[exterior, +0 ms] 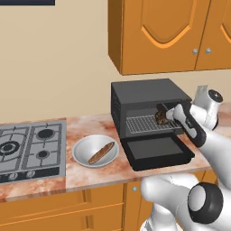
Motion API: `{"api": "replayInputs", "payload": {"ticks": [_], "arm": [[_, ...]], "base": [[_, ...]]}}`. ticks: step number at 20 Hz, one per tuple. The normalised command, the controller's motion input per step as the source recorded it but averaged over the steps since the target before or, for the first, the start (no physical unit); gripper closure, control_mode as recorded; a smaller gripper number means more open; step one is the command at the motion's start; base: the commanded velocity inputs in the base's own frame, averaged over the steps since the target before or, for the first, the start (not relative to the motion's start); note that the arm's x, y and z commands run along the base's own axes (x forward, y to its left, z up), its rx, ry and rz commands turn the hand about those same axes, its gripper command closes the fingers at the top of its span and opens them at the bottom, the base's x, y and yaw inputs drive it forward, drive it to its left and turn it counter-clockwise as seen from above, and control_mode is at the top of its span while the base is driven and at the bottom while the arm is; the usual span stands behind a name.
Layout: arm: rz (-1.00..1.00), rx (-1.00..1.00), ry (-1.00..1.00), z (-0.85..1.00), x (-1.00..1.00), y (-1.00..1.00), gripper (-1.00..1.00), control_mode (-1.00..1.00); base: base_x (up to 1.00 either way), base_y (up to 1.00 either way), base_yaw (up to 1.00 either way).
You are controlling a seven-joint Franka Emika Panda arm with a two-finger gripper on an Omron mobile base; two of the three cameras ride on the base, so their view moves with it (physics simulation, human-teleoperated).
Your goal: Pick up the heated bread from the toaster oven and place it in the bowl. Then move the bread bowl to the dining counter.
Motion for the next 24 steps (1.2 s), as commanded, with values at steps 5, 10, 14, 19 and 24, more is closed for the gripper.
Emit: {"api": "replayInputs", "payload": {"ticks": [5,10,14,19,24], "arm": [[0.00,-0.11,0.00,-0.14,0.42,0.46,-1.00,-1.00],[0.00,-0.03,0.07,-0.09,0.37,0.11,-1.00,-1.00],[0.00,-0.09,0.00,-0.11,0.30,0.00,-1.00,-1.00],[0.00,-0.07,0.00,-0.19,0.12,0.00,-1.00,-1.00],[0.00,-0.01,0.00,-0.30,0.16,0.00,-1.00,-1.00]], "base": [[0.00,0.00,0.00],[0.00,0.00,0.00],[0.00,0.00,0.00],[0.00,0.00,0.00],[0.00,0.00,0.00]]}}
